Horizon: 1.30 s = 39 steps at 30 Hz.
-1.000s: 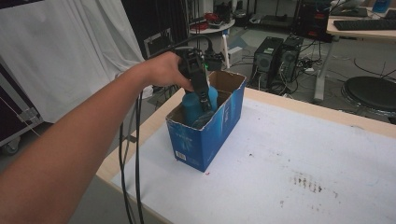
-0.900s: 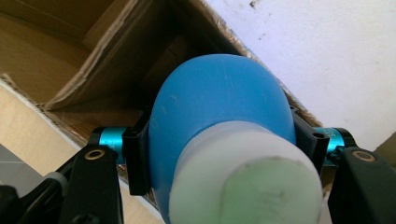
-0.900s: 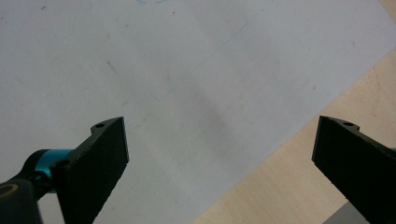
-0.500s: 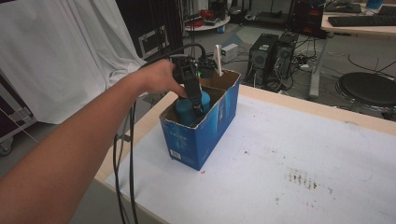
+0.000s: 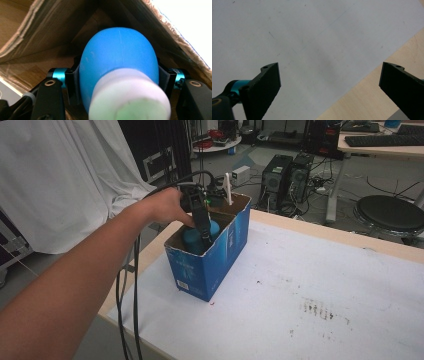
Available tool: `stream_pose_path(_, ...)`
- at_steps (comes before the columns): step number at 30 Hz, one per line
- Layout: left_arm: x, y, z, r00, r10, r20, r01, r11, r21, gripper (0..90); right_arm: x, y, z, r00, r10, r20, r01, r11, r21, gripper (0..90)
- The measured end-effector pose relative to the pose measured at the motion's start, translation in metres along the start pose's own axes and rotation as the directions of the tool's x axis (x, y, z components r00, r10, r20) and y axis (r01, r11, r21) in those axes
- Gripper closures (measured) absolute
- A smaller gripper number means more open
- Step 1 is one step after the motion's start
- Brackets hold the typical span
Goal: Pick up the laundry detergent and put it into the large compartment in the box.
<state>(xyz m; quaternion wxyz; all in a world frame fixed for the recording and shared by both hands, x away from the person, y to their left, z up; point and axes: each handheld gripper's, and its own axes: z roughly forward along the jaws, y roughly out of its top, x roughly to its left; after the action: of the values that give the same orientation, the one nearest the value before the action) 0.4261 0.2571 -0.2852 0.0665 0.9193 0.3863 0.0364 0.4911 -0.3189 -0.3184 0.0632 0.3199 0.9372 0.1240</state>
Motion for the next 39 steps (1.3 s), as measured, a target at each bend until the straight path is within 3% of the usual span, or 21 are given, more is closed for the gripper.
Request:
stream_pose_path(6,0.003,-0.004,-0.006,0.9996,-0.029,-0.007,0.028,0.9992,-0.029,30.0,0.001,-0.001,0.000,1.0000,0.005,-0.002,-0.005,1.000,-0.003,2.7)
stream_pose_path(9,0.003,-0.008,-0.012,0.9990,-0.044,-0.008,0.044,0.9964,-0.073,27.4,0.001,-0.001,-0.001,1.0000,-0.002,-0.001,0.002,1.000,-0.002,2.7)
stream_pose_path(20,-0.002,-0.008,-0.040,0.9991,-0.039,-0.019,0.036,0.9903,-0.134,27.3,0.004,-0.001,-0.005,1.0000,-0.003,-0.001,0.003,1.000,-0.011,2.8)
stream_pose_path(24,-0.004,-0.010,-0.053,0.9985,-0.048,-0.028,0.042,0.9846,-0.170,27.3,0.004,-0.003,-0.007,1.0000,0.005,0.001,-0.005,1.000,-0.015,2.8)
stream_pose_path(26,-0.005,-0.012,-0.067,0.9978,-0.065,-0.011,0.061,0.9719,-0.227,27.3,0.003,-0.004,-0.008,1.0000,0.003,0.002,-0.003,1.000,-0.017,2.8)
stream_pose_path(30,-0.015,-0.012,-0.084,0.9978,-0.055,-0.037,0.044,0.9677,-0.248,27.3,0.005,-0.005,-0.010,1.0000,0.009,0.003,-0.009,1.000,-0.019,2.8)
stream_pose_path(39,-0.041,0.006,-0.101,0.9992,-0.028,-0.027,0.019,0.9557,-0.294,27.3,0.009,-0.004,-0.013,1.0000,0.000,0.006,0.001,1.000,-0.031,2.7)
